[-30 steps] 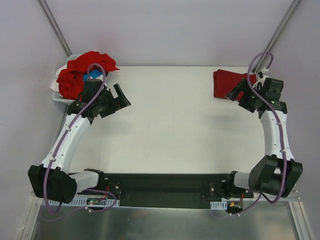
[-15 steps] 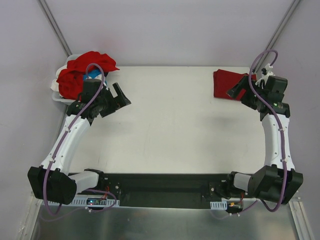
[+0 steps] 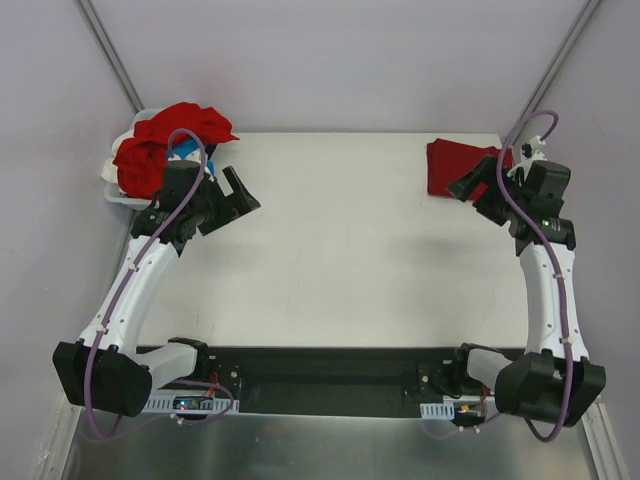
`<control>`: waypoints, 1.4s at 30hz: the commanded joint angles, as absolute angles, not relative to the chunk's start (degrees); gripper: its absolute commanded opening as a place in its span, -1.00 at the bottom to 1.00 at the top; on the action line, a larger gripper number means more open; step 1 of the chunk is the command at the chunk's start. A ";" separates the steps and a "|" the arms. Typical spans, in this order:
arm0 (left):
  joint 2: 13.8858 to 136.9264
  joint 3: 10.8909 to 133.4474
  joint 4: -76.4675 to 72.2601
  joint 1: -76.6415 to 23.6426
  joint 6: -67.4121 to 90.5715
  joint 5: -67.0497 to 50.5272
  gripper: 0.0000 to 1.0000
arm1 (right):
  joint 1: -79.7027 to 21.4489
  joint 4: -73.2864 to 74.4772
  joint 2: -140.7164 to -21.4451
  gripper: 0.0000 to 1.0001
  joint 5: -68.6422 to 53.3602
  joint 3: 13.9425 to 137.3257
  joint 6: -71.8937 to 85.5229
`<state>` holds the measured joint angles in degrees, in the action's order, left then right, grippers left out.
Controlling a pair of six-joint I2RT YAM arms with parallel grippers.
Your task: Fold and stack the t-shirts
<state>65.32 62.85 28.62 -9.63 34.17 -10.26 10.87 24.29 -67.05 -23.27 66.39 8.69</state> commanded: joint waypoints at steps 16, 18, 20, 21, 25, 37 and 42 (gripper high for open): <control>67.23 64.24 24.26 -8.96 31.82 -7.38 0.98 | -8.17 17.50 -58.18 0.93 -10.38 65.91 5.72; 67.85 65.21 24.34 -8.96 31.55 -7.21 0.99 | -8.70 17.66 -59.15 0.93 -9.58 67.66 3.09; 67.68 65.56 24.26 -8.96 30.68 -6.51 0.99 | -8.70 19.15 -60.12 0.93 -9.14 70.91 0.54; 67.68 66.00 24.26 -8.88 30.41 -5.29 0.98 | -8.79 19.77 -60.03 0.93 -9.05 71.36 0.35; 67.67 67.50 24.17 -8.96 28.22 -4.22 0.98 | -8.88 20.39 -57.92 0.93 -4.58 71.54 -0.97; 68.21 70.40 24.17 -8.96 26.37 -11.58 0.99 | -8.88 21.00 -57.57 0.93 -8.70 68.82 8.43; 64.87 65.84 24.26 -8.70 31.01 -10.72 0.99 | -8.79 18.55 -58.88 0.93 -15.70 69.61 15.45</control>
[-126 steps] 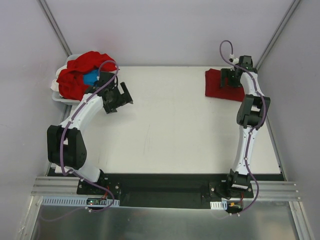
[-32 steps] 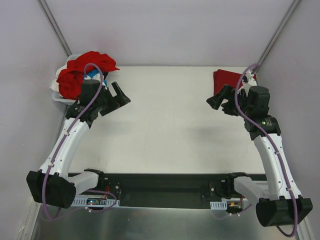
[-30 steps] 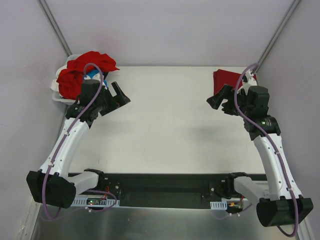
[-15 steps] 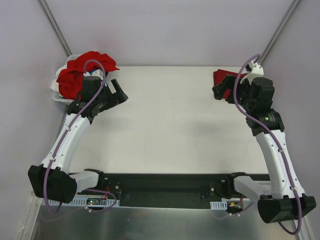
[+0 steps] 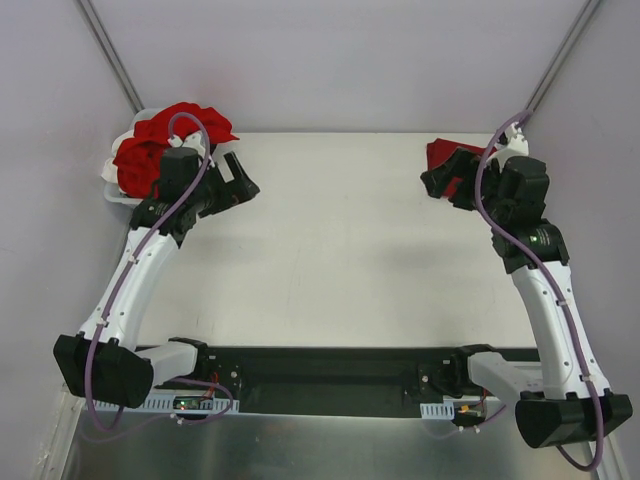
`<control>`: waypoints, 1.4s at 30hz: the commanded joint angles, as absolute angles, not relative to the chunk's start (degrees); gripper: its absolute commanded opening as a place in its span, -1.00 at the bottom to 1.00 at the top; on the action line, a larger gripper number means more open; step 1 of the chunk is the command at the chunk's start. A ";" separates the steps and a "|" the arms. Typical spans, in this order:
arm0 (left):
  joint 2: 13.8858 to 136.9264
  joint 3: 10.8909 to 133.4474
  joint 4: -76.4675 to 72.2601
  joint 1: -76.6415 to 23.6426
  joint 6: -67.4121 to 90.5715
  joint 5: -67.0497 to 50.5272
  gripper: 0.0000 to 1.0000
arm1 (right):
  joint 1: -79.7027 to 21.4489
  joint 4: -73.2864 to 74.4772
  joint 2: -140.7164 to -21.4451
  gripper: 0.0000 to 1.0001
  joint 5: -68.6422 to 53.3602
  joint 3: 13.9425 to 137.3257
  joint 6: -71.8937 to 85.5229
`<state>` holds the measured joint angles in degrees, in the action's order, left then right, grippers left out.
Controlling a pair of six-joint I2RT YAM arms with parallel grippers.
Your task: Fold and stack the t-shirts
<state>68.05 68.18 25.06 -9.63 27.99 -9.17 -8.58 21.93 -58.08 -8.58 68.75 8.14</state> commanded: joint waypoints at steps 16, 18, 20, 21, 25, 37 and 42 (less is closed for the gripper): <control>51.68 53.69 27.85 -5.01 38.41 -13.46 0.99 | -29.44 18.18 -93.68 0.93 -13.01 109.32 26.55; 52.38 55.45 29.61 -5.01 37.79 -13.18 0.99 | -29.36 18.37 -96.23 0.93 -10.92 108.21 26.54; 52.91 55.37 31.98 -5.01 38.32 -12.57 0.99 | -29.44 18.45 -97.47 0.93 -8.71 107.40 24.00; 52.65 55.02 32.43 -5.01 38.93 -12.13 0.99 | -29.27 19.85 -98.69 0.93 -5.13 107.49 23.04; 51.33 53.26 33.66 -4.92 38.67 -8.27 0.98 | -27.78 26.36 -100.02 0.93 1.65 107.59 17.24; 58.79 61.68 34.72 -4.75 29.63 -5.27 0.99 | -20.65 44.21 -87.12 0.93 8.43 90.65 5.90; 62.92 64.16 34.63 -4.66 27.33 -3.52 0.99 | -20.74 41.75 -73.50 0.93 5.80 74.56 4.75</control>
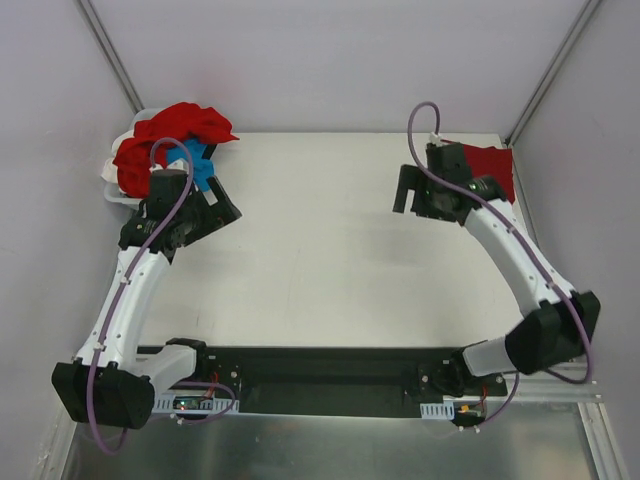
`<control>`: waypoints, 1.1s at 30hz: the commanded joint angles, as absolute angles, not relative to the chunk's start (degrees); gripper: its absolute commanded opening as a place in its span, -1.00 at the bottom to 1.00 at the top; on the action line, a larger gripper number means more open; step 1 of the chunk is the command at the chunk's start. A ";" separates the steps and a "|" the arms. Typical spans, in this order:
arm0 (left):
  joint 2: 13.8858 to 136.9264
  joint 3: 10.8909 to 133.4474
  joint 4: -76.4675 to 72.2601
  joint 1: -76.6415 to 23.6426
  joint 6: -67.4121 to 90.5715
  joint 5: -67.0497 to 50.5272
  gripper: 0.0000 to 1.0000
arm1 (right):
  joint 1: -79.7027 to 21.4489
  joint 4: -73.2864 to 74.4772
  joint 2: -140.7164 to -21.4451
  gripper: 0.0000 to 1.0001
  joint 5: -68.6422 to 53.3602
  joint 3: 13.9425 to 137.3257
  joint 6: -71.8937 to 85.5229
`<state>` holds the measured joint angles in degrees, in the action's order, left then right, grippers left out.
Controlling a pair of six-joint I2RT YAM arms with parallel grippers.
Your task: Fold and stack the t-shirts
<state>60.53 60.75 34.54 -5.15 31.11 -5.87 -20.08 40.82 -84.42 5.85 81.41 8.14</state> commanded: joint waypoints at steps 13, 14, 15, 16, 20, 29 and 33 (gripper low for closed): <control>70.04 72.85 38.05 -3.87 24.52 -14.23 0.99 | -20.65 34.63 -75.84 0.93 13.07 80.06 2.90; 71.79 73.91 38.58 -3.69 24.35 -15.46 0.99 | -20.57 34.72 -75.85 0.93 16.31 81.55 2.38; 72.42 75.13 38.58 -3.60 24.26 -15.64 0.99 | -20.57 34.28 -75.85 0.93 17.04 82.00 1.94; 72.94 75.41 38.50 -3.60 24.34 -15.56 0.99 | -20.39 33.58 -75.85 0.93 17.05 82.18 1.32; 75.49 75.85 38.58 -3.16 24.52 -15.82 0.99 | -20.22 29.98 -76.02 0.93 17.74 79.64 -1.67; 76.99 77.34 38.58 -3.08 24.08 -15.99 0.99 | -19.95 30.41 -76.55 0.93 13.72 79.19 -1.58; 77.61 78.57 38.41 -3.08 24.26 -16.70 0.99 | -19.86 30.50 -76.73 0.93 12.66 79.80 -0.88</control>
<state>77.06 75.72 38.30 -3.64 25.85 -15.07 -20.23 32.27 -76.62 14.04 78.81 -0.69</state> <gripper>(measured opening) 0.993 0.965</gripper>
